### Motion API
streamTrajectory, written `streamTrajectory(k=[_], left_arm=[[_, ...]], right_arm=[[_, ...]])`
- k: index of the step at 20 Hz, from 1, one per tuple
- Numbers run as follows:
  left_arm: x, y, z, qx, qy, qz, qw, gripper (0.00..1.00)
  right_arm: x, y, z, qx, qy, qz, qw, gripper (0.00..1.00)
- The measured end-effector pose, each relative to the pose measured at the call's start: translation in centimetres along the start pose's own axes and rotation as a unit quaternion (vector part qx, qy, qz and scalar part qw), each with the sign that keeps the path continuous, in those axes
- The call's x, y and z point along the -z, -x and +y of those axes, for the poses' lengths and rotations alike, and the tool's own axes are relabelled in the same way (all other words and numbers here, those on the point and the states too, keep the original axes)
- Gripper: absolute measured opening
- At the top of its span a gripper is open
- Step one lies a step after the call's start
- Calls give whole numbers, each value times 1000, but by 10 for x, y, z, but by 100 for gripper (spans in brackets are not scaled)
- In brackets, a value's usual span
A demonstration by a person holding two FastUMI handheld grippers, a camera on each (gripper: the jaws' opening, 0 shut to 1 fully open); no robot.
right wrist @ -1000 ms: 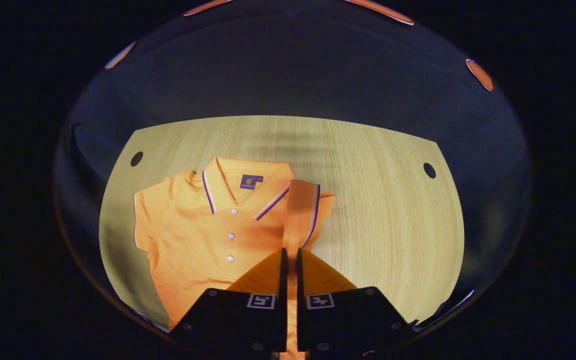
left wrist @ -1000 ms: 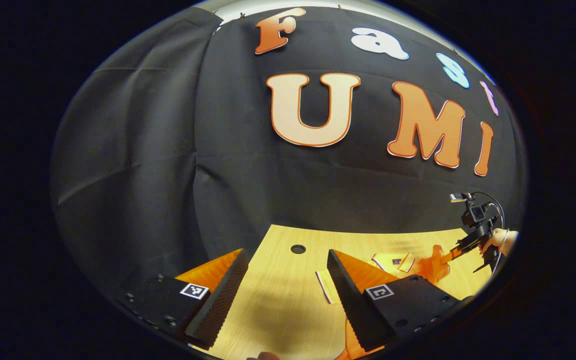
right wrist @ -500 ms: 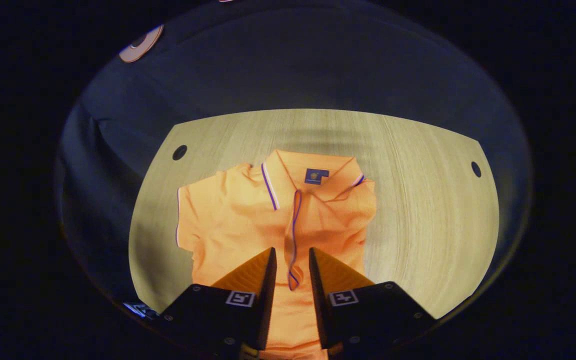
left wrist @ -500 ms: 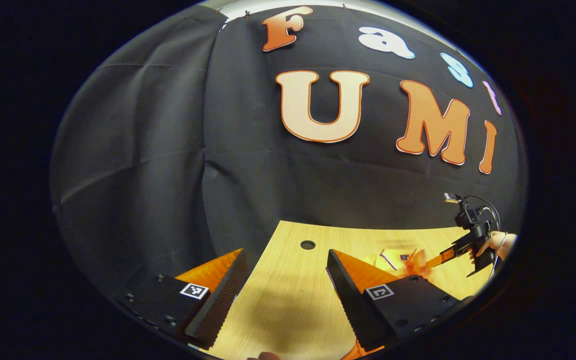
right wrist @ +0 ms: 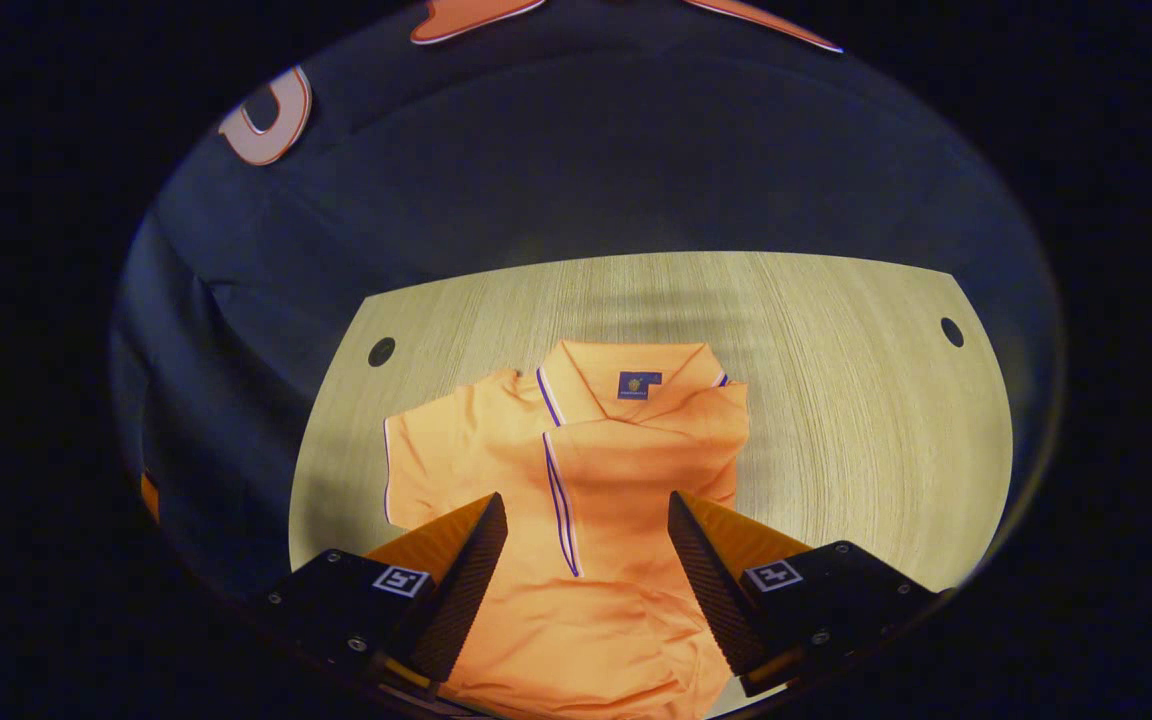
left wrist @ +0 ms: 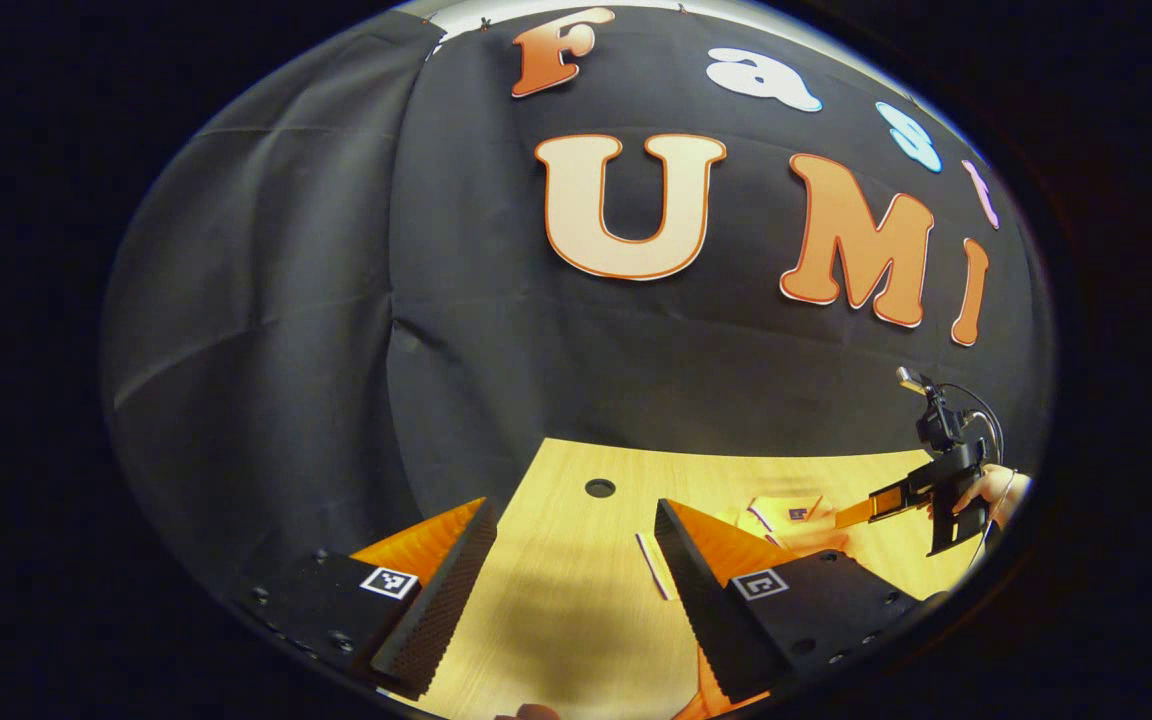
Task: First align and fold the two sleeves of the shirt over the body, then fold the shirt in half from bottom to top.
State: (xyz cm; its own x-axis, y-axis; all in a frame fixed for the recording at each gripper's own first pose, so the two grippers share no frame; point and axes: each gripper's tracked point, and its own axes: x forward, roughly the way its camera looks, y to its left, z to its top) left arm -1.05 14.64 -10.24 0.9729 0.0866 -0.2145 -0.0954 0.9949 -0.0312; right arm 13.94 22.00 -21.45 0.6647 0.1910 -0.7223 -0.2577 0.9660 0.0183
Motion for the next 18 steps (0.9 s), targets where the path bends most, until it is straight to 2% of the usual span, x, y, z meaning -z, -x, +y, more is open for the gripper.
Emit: streamTrajectory(k=[7, 10, 13, 16, 18], left_arm=[[11, -34, -44, 48, 19, 55, 997, 98], [8, -54, -60, 67, 8, 79, 995, 98], [17, -72, -90, 101, 23, 131, 986, 98], [29, -100, -102, 104, 12, 173, 979, 98], [43, -119, -116, 107, 2, 215, 971, 98]], right_arm=[[-8, 39, -39, 21, -6, -42, 999, 99], [-8, 54, -59, 31, -11, -62, 998, 99], [-26, 78, -92, 69, 5, -121, 990, 99], [-37, 105, -105, 68, 6, -157, 985, 99], [-35, 117, -113, 67, 10, -162, 985, 99]])
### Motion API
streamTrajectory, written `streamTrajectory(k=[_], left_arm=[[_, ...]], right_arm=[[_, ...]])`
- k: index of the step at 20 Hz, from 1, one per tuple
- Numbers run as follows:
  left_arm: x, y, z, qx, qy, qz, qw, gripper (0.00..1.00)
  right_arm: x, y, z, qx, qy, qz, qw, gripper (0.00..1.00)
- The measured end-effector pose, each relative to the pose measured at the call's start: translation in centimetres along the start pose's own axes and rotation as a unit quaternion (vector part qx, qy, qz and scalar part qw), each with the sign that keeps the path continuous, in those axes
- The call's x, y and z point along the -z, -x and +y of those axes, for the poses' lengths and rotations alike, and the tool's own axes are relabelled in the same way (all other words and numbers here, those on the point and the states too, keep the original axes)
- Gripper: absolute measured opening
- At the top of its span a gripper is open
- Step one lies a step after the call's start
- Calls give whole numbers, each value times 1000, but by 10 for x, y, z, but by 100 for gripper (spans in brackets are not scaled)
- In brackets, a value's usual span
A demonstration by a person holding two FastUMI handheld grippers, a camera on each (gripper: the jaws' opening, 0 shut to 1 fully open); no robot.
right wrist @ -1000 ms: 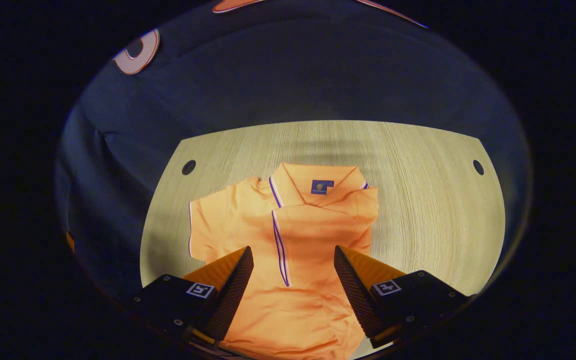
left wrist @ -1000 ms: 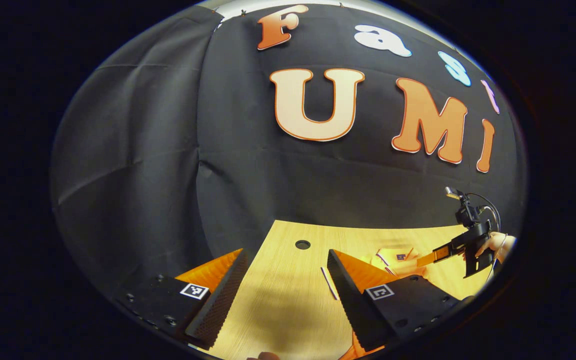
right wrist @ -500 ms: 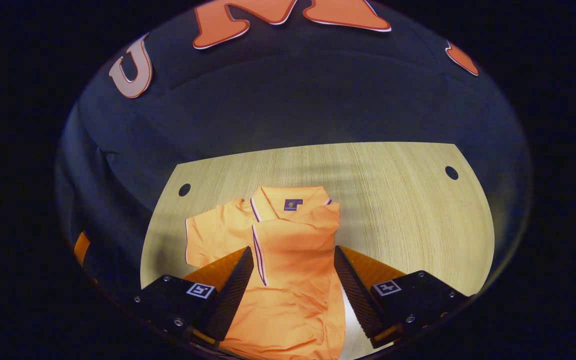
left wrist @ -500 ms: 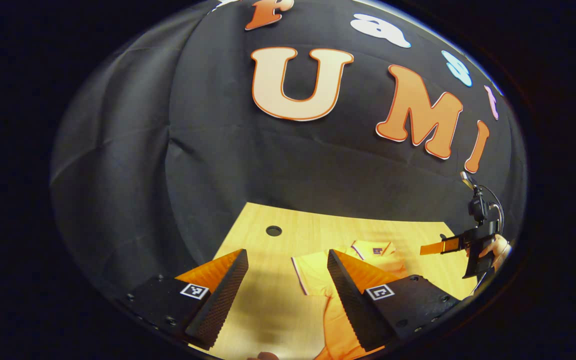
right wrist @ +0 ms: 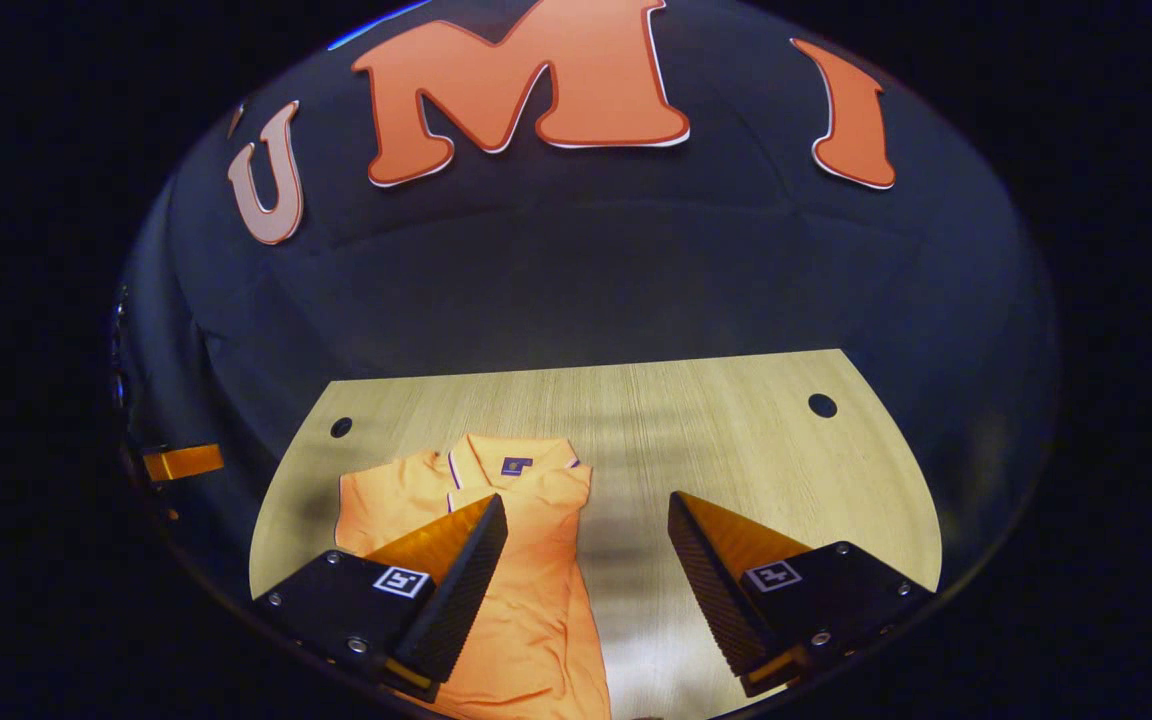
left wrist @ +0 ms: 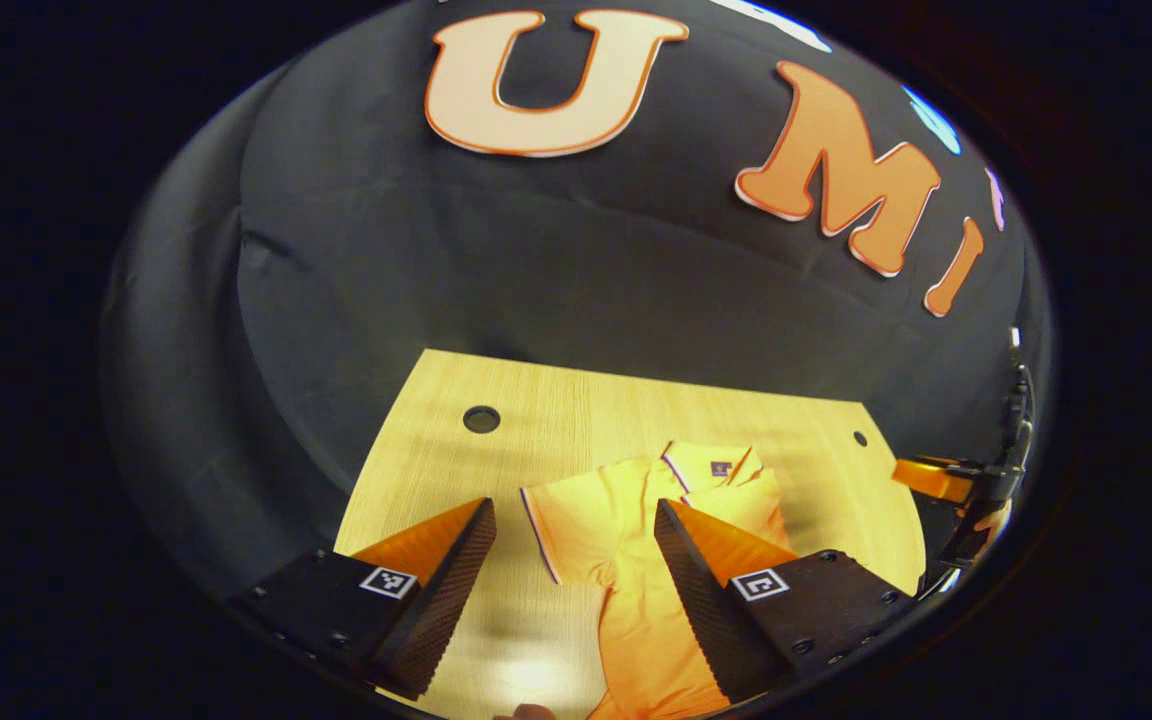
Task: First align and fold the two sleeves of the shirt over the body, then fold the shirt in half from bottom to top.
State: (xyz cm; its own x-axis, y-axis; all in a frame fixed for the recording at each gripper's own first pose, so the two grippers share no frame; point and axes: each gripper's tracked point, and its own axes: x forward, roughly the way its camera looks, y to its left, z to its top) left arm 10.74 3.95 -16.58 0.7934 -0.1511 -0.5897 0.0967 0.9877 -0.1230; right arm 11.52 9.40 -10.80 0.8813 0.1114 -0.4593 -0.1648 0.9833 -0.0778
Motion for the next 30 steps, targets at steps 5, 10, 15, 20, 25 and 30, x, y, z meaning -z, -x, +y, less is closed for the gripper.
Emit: streamTrajectory(k=[5, 10, 15, 20, 25, 30], left_arm=[[50, -68, 3, -1, 15, 148, 989, 98], [92, -129, 31, -55, 19, 220, 974, 98], [118, -160, 46, -83, 37, 258, 962, 99], [136, -179, 58, -113, 35, 281, 952, 99], [136, -179, 56, -120, 41, 279, 952, 95], [137, -181, 44, -111, 58, 268, 955, 36]], right_arm=[[8, 19, -20, -18, 6, 7, 1000, 99], [14, 25, -38, -14, -2, 7, 1000, 99], [12, 28, -51, -12, -12, 2, 1000, 99], [18, 20, -57, -12, -30, 14, 999, 99], [20, 15, -60, -14, -50, 20, 998, 99], [21, 15, -60, -18, -55, 22, 998, 99]])
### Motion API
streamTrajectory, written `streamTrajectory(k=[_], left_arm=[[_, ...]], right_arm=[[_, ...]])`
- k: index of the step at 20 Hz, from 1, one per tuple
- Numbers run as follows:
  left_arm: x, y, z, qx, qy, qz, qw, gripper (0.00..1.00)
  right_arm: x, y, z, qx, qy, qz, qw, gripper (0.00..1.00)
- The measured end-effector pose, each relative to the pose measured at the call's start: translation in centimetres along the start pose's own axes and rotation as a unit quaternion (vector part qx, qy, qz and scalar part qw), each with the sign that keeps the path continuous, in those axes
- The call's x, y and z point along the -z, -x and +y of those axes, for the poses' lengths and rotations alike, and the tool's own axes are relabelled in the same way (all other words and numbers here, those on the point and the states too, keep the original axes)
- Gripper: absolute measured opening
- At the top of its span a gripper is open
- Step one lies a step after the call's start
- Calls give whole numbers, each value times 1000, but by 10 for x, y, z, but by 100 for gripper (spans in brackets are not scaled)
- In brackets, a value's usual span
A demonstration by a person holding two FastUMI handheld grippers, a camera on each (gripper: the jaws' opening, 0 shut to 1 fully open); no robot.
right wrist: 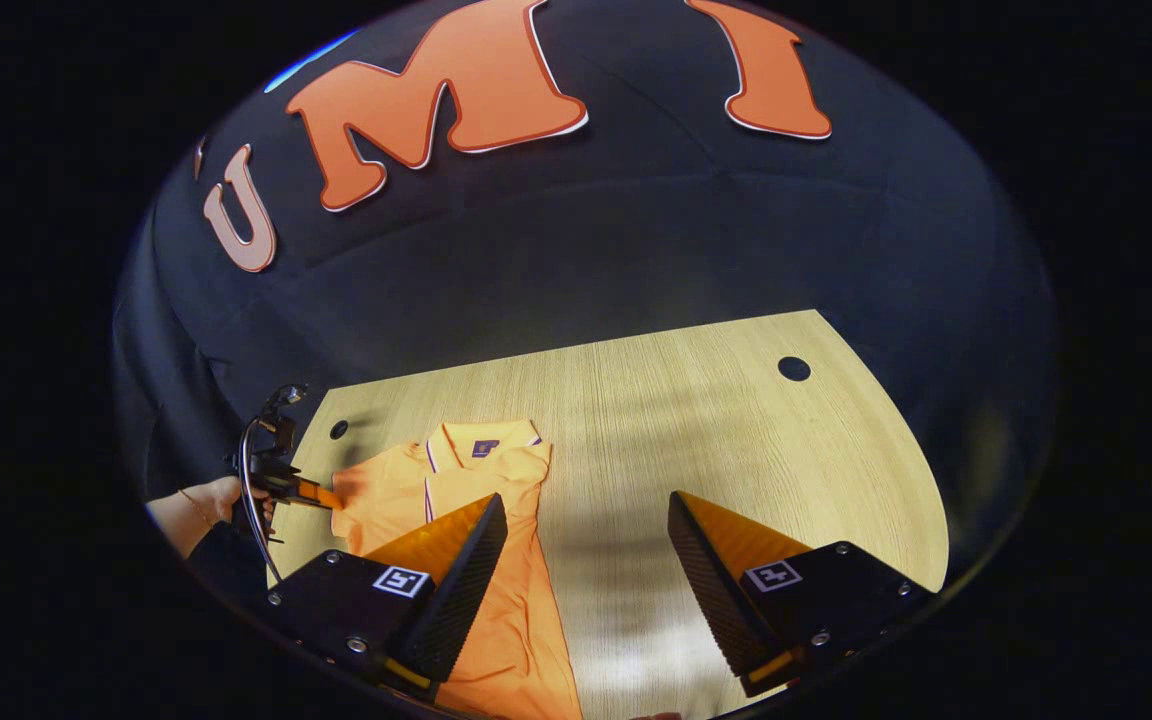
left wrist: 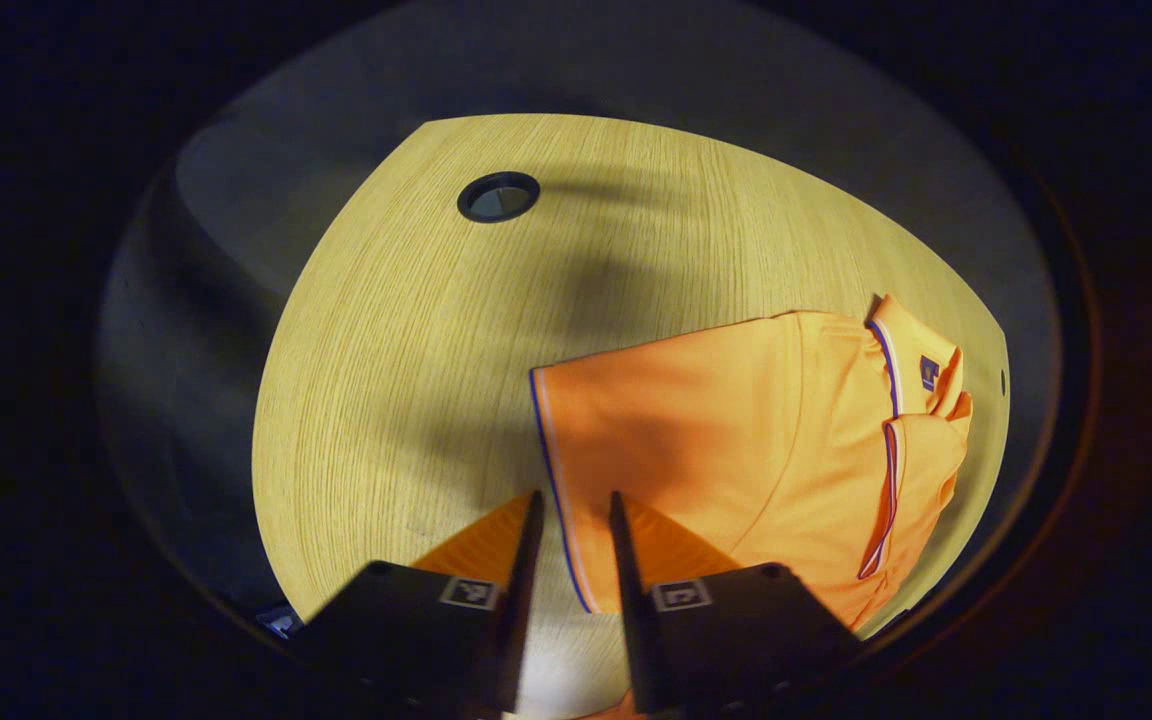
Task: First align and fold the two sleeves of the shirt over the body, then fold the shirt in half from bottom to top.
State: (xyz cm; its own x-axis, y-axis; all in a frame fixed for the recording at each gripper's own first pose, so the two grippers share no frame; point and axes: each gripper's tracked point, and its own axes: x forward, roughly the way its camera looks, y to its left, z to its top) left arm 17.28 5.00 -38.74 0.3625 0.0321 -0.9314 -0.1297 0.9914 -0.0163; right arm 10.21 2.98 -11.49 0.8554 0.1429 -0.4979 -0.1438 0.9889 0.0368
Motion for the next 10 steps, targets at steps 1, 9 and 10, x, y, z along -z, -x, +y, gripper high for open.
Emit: streamTrajectory(k=[1, 9, 10], left_arm=[[-2, 1, -2, 4, 1, -7, 1000, 13], [-10, 31, -10, -11, -45, -34, 998, 1], [-12, 41, -14, -18, -61, -39, 997, 1]], right_arm=[[0, 0, 1, 0, 1, -1, 1000, 99], [-12, 8, 2, 2, -1, -35, 999, 99], [-12, 10, 2, 0, -2, -35, 999, 99]])
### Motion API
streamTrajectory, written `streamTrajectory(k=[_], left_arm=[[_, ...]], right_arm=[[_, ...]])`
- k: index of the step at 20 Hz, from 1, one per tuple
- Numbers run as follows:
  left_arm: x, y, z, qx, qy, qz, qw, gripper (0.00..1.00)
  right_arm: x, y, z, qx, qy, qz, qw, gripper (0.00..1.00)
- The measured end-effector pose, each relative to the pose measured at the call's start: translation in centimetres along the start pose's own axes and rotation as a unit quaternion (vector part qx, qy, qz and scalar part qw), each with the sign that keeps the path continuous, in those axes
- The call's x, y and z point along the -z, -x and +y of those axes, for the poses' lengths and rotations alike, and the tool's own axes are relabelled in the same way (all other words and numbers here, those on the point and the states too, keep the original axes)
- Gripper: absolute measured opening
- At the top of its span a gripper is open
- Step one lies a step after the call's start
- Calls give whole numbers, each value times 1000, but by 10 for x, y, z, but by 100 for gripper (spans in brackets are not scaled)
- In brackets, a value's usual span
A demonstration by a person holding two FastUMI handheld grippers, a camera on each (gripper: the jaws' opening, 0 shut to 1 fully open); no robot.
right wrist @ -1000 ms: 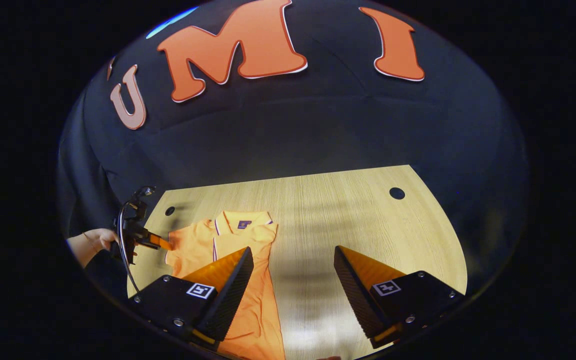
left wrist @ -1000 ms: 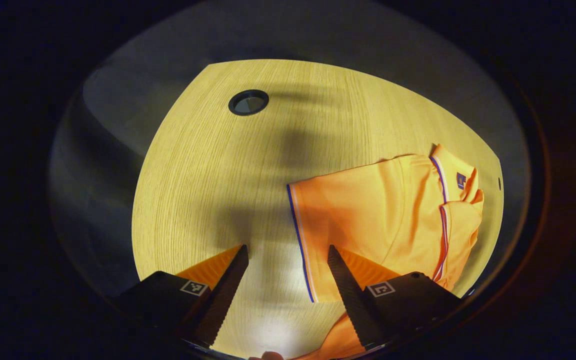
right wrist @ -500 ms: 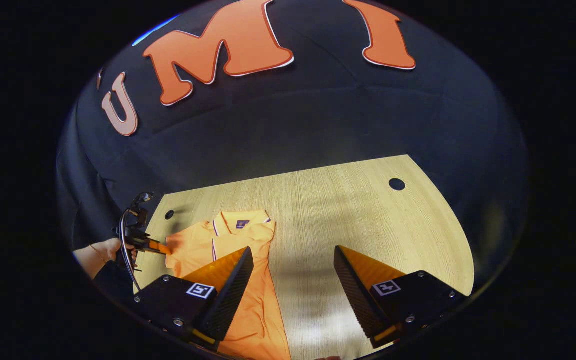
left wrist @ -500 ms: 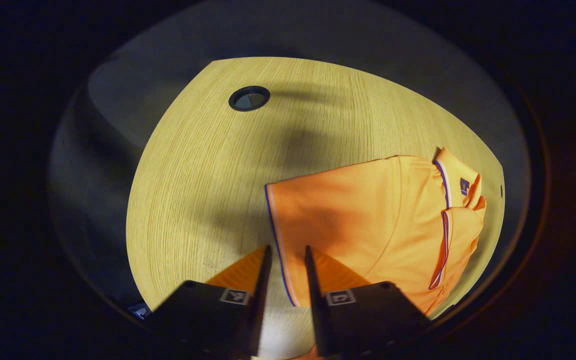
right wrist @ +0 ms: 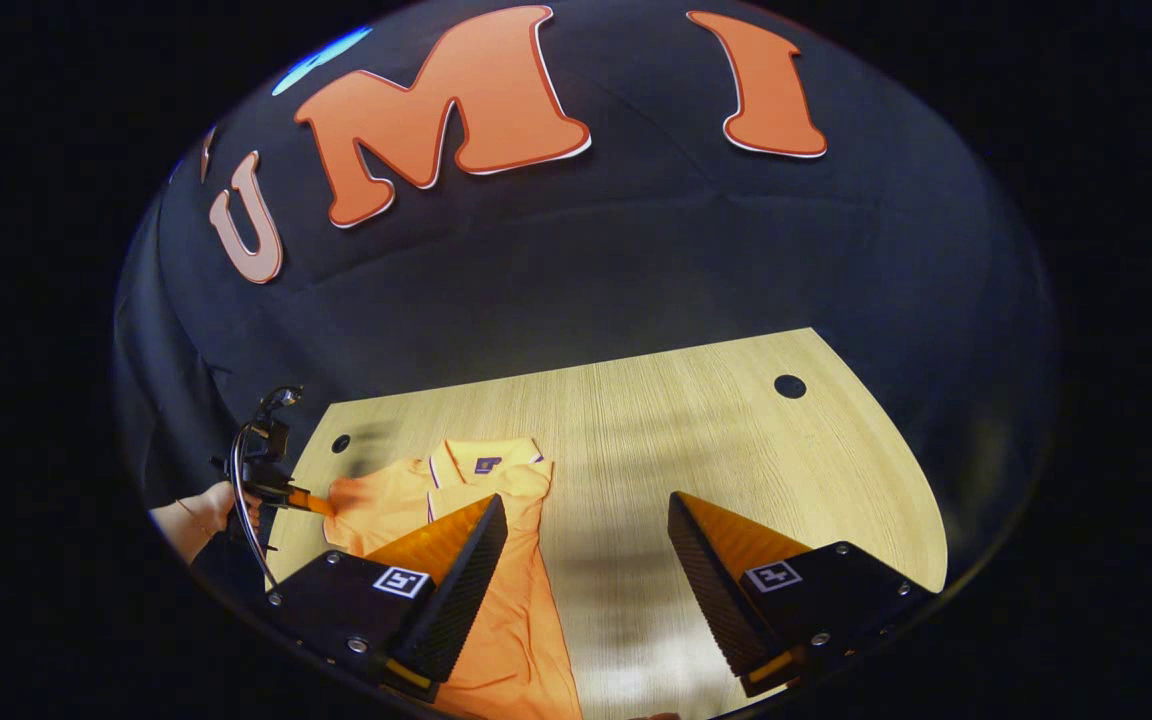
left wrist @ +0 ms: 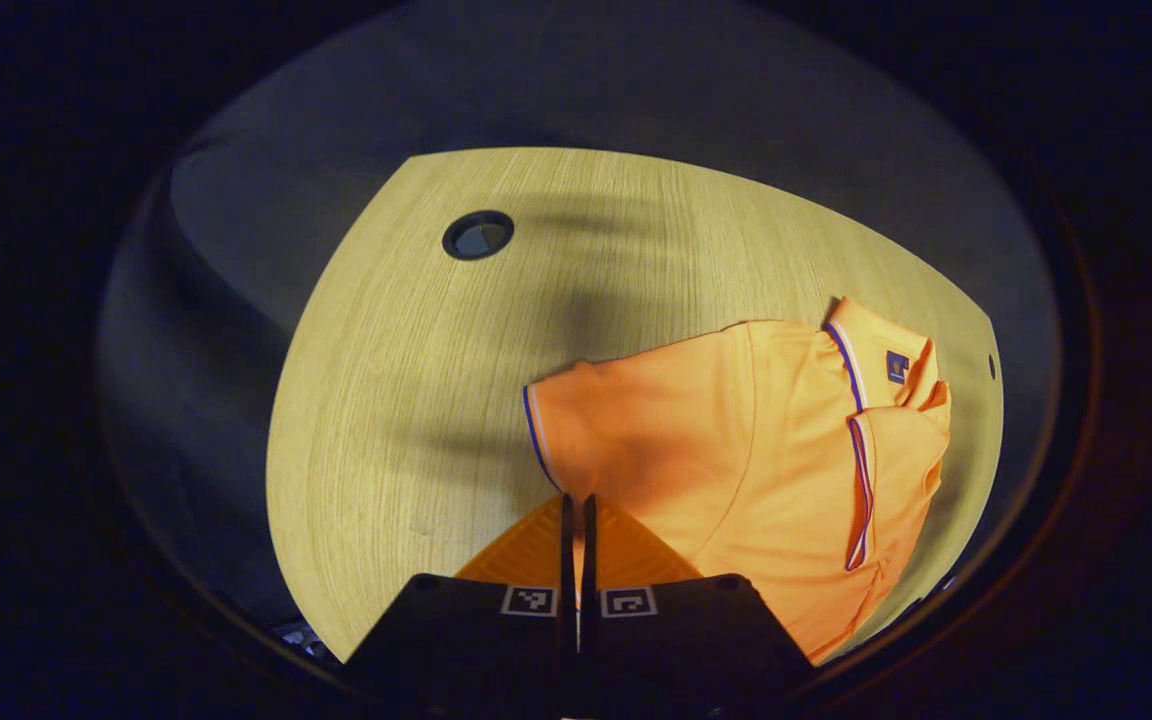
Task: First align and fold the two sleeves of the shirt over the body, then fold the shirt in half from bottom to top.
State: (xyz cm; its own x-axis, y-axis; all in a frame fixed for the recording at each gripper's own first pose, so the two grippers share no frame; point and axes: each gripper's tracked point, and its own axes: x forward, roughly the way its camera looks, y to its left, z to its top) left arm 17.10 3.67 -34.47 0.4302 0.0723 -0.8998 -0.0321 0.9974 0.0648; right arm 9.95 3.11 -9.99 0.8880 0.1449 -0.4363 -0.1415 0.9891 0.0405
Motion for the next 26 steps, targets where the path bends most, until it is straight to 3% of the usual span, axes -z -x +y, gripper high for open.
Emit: streamTrajectory(k=[7, 12, 13, 20, 26], left_arm=[[-25, 65, -55, 0, -87, -57, 995, 1], [-19, 89, -115, 32, -111, -68, 991, 4], [-19, 93, -127, 37, -115, -70, 990, 1], [-5, 95, -217, 84, -135, -62, 985, 1], [10, 83, -275, 97, -167, -47, 980, 1]], right_arm=[[-5, 17, -1, -12, -8, -13, 1000, 99], [-6, 32, -6, -16, -1, -23, 1000, 99], [-6, 34, -8, -15, 0, -24, 1000, 99], [2, 46, -24, -13, -6, -21, 1000, 99], [7, 52, -37, -10, -12, -19, 1000, 99]])
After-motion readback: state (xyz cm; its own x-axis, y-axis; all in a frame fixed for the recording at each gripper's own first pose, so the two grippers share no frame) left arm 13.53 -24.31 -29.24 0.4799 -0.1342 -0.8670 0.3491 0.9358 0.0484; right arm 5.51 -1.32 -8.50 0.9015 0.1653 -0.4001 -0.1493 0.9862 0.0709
